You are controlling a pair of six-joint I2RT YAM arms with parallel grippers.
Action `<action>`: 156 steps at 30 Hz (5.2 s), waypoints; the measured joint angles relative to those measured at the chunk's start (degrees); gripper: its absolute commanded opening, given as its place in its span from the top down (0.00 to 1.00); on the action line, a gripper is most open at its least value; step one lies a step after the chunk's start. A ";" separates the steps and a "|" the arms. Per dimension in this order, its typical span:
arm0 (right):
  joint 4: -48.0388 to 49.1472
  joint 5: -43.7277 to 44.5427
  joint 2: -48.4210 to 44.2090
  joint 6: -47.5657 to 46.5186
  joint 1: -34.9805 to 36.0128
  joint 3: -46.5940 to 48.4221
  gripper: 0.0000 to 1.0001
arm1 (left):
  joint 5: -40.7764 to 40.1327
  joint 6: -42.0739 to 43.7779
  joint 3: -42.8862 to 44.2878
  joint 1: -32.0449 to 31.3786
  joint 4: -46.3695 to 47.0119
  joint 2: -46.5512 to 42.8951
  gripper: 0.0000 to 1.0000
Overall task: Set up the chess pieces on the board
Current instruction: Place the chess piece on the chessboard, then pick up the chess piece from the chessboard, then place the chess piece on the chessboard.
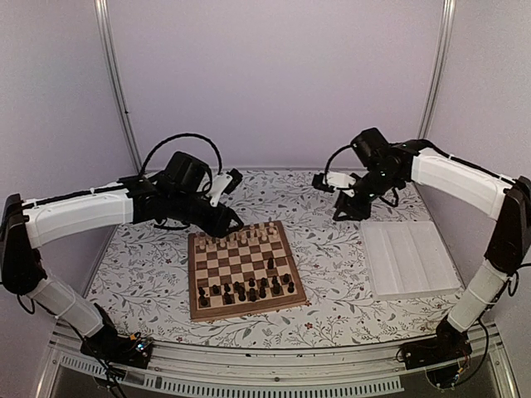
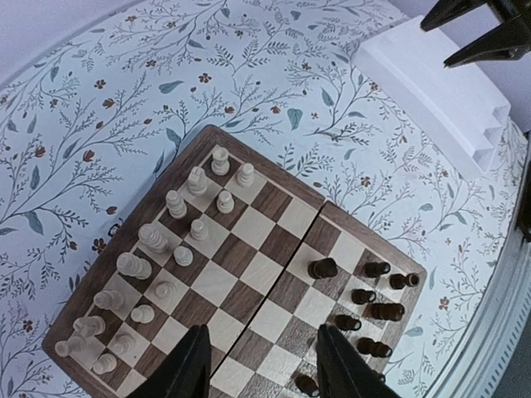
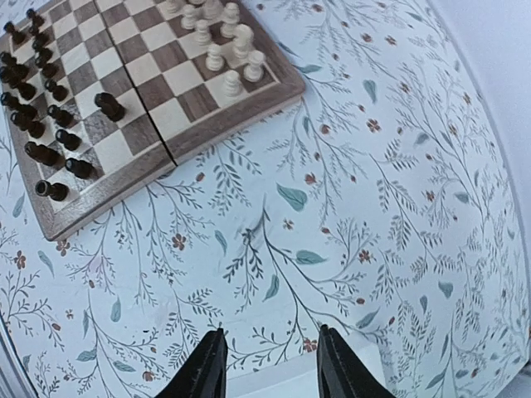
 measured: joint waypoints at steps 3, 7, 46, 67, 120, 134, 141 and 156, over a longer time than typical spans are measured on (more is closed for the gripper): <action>8.96 -3.43 -9.03 4.66 -7.87 -13.44 0.56 | -2.80 -3.52 3.67 -3.34 -1.31 4.81 0.57; 18.10 -8.72 -16.26 9.35 -14.99 -26.64 0.55 | -4.59 -7.67 8.63 -7.56 -3.56 12.94 0.58; 31.69 -22.38 -23.98 13.42 -19.04 -36.52 0.53 | -15.26 -16.37 29.44 -16.04 -21.51 34.36 0.66; 31.50 -22.62 -22.88 13.22 -19.04 -36.52 0.53 | -10.67 -14.99 29.31 -16.26 -21.64 34.36 0.63; 31.21 -23.91 -22.82 13.00 -19.04 -36.52 0.54 | -16.31 -31.21 -3.91 -20.22 -28.35 0.70 0.91; 31.21 -23.93 -22.82 13.00 -19.04 -36.52 0.54 | -16.28 -32.48 -5.38 -20.65 -25.40 2.62 0.90; 31.21 -23.93 -22.82 13.00 -19.04 -36.52 0.54 | -16.37 -32.61 -5.88 -20.68 -25.35 4.85 0.86; 31.04 -23.87 -22.82 13.18 -19.04 -36.39 0.53 | -16.31 -32.52 -5.40 -20.76 -24.61 4.81 0.63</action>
